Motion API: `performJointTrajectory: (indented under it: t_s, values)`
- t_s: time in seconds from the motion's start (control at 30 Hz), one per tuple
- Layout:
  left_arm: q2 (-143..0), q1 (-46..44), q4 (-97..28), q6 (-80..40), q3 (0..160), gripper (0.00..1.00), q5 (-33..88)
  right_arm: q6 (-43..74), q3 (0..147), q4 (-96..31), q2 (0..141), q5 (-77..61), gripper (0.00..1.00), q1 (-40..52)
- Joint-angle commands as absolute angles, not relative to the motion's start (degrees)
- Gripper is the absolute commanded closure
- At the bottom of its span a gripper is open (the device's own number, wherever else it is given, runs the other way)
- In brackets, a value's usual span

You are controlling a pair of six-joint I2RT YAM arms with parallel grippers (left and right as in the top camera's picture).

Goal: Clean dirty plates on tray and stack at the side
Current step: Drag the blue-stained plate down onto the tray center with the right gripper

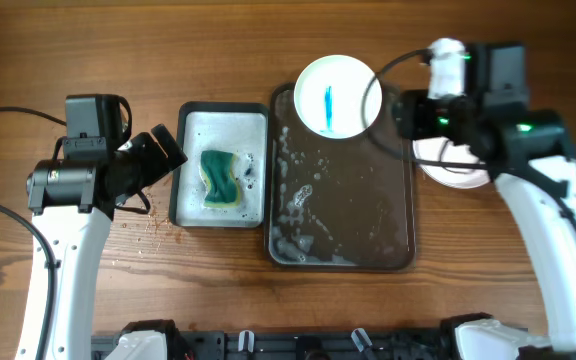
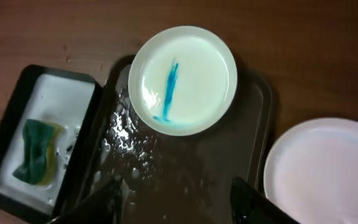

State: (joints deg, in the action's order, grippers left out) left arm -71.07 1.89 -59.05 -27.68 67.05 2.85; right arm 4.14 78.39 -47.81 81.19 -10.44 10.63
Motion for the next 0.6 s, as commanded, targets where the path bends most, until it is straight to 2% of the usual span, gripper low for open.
performJointTrajectory:
  t_s: [0.0, 0.1, 0.2, 0.27, 0.4, 0.43, 0.5, 0.57]
  values:
    - [-70.7, 2.2, -59.0, -27.2, 67.8, 0.00, 1.9, 1.6, 76.6, -43.0, 86.5, -1.3, 0.45, 12.2]
    - [-70.7, 2.2, -59.0, -27.2, 67.8, 0.00, 1.9, 1.6, 76.5, -38.4, 91.7, -1.0, 0.46, 11.3]
    - [-70.7, 2.2, -59.0, -27.2, 67.8, 0.00, 1.9, 1.7, 76.5, -33.1, 96.8, -1.0, 0.54, 9.9]
    - [-70.7, 2.2, -59.0, -27.2, 67.8, 0.00, 1.9, 1.8, 76.5, -28.4, 101.0, -1.0, 0.55, 8.5]
    - [-70.7, 2.2, -59.0, -27.2, 67.8, 0.00, 1.9, 4.3, 76.5, -21.4, 107.5, -1.1, 0.53, 6.8]
    - [-70.7, 2.2, -59.0, -27.2, 67.8, 0.00, 1.9, 5.1, 76.5, -19.7, 109.1, -1.4, 0.48, 6.5]
    - [-70.7, 2.2, -59.0, -27.2, 67.8, 0.00, 1.9, 6.7, 76.5, -17.4, 111.7, -2.5, 0.46, 6.2]
    - [-70.7, 2.2, -59.0, -27.2, 67.8, 0.00, 1.9, 6.6, 76.5, -15.9, 114.6, -9.0, 0.47, 6.2]
